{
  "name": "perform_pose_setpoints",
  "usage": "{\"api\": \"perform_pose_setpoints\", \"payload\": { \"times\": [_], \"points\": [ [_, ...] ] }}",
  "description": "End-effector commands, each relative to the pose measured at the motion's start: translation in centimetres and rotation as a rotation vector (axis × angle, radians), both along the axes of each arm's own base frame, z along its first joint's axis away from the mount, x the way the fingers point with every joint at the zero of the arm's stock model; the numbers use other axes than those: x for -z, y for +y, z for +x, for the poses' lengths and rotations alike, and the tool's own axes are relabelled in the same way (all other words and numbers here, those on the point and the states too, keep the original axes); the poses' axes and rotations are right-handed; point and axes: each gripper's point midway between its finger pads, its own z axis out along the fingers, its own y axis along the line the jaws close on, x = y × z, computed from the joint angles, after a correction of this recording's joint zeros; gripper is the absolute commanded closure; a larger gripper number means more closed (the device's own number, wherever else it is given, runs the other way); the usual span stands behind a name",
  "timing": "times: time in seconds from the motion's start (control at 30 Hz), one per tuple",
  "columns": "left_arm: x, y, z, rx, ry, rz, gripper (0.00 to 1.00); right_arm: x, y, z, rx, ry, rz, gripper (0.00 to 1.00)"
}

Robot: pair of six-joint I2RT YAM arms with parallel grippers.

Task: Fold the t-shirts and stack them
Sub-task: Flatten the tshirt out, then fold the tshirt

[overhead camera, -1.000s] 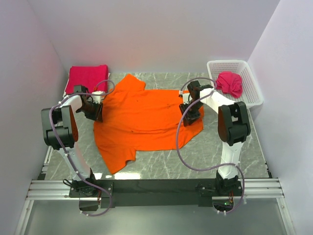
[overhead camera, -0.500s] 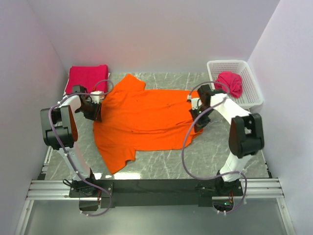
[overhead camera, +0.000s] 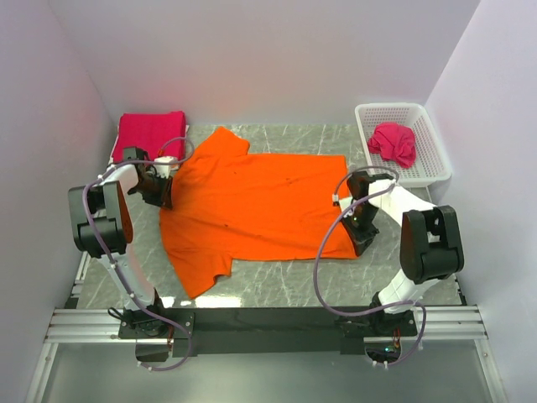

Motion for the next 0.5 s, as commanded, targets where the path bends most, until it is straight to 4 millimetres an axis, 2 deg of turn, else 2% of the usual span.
{"api": "perform_pose_setpoints", "payload": {
  "times": [0.0, 0.1, 0.17, 0.3, 0.33, 0.4, 0.43, 0.47],
  "points": [
    [2.7, 1.9, -3.0, -0.015, 0.11, 0.085, 0.75, 0.5, -1.6, -1.9, -0.06, 0.056, -0.065, 1.0],
    [2.8, 1.7, -4.0, -0.012, 0.137, 0.084, 0.79, 1.4, -2.2, -2.2, -0.072, 0.067, -0.095, 1.0],
    [2.7, 1.6, -4.7, 0.0, 0.145, 0.084, 0.79, 1.7, -2.3, -1.4, -0.071, 0.045, -0.103, 1.0],
    [2.1, 0.8, -6.6, 0.034, 0.163, 0.053, 0.72, 1.9, -1.8, -0.9, -0.082, 0.059, -0.073, 1.0],
    [1.2, 0.6, -6.9, 0.048, 0.148, 0.044, 0.71, 1.8, -1.7, -1.2, -0.089, 0.07, -0.064, 0.96],
    [0.0, 0.4, -6.8, 0.058, 0.113, 0.022, 0.65, 1.1, -1.5, -1.6, -0.114, 0.065, -0.037, 0.77],
    [-1.2, 0.1, -7.1, 0.072, 0.1, 0.006, 0.63, 0.6, -1.5, -2.2, -0.119, 0.081, -0.03, 0.61],
    [-2.0, 0.0, -7.0, 0.081, 0.083, -0.001, 0.61, 0.0, -1.4, -2.0, -0.127, 0.063, -0.022, 0.57]
  ]
}}
